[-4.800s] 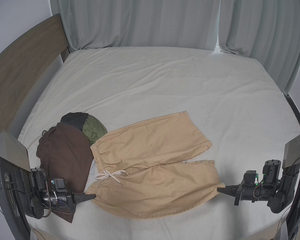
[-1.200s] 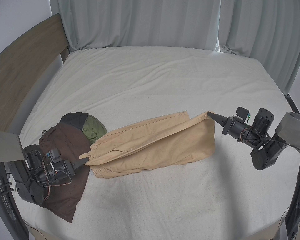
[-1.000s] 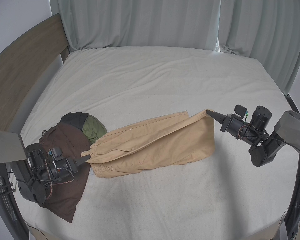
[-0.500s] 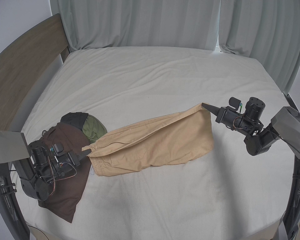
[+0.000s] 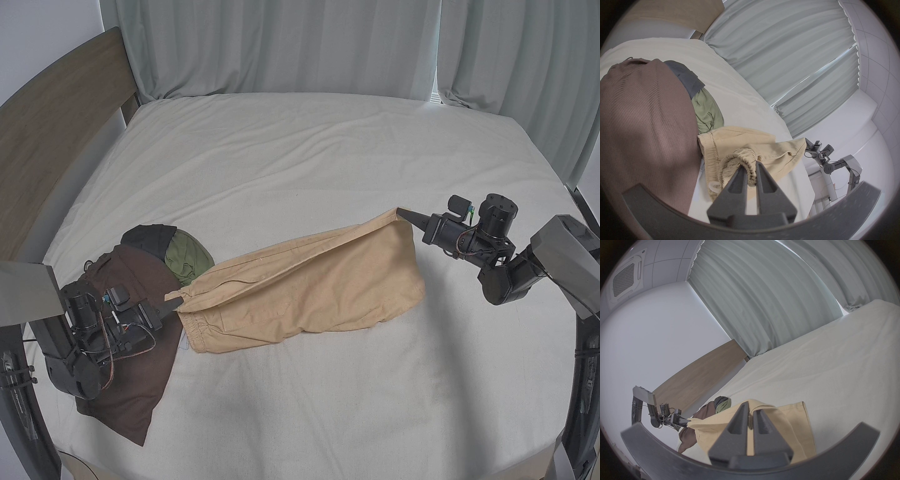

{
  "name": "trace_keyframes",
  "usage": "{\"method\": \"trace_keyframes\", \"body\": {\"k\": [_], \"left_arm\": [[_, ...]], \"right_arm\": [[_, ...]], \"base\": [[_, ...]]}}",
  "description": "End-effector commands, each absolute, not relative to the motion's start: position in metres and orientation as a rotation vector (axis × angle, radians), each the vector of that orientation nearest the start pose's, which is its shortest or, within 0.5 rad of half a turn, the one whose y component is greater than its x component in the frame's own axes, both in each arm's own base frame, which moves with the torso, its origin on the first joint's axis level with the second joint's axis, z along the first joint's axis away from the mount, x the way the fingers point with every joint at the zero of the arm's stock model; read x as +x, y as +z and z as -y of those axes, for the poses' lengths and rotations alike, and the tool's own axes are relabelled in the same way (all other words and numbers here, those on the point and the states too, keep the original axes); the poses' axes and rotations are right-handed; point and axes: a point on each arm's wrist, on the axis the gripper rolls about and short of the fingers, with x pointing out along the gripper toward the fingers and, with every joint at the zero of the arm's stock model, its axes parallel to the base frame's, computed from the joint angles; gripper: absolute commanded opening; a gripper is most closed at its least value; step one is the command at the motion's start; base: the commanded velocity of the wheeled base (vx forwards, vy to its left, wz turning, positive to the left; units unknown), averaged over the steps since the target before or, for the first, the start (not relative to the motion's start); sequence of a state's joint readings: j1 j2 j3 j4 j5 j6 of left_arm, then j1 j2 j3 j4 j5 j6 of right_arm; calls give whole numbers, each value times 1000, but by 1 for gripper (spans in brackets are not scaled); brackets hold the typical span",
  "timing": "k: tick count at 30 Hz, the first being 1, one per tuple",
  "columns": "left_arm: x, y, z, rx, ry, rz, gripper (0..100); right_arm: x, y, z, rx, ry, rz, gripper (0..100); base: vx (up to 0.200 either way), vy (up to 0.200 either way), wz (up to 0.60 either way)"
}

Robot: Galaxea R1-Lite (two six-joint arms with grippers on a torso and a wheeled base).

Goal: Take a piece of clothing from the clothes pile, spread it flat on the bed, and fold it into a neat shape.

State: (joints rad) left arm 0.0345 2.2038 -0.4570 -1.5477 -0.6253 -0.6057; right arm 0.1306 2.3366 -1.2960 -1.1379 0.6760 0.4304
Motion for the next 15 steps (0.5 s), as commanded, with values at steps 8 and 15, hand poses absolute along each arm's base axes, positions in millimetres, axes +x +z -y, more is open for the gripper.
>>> {"method": "trace_keyframes", "body": {"k": [8, 15], "left_arm": [[327, 22, 1, -659, -479, -381, 0], [329, 20, 1, -659, -477, -383, 0]], "right_arm": [[464, 104, -74, 386, 804, -102, 0], [471, 95, -76, 390, 803, -116, 0]], "base": [[0, 0, 0], [0, 0, 0]]}}
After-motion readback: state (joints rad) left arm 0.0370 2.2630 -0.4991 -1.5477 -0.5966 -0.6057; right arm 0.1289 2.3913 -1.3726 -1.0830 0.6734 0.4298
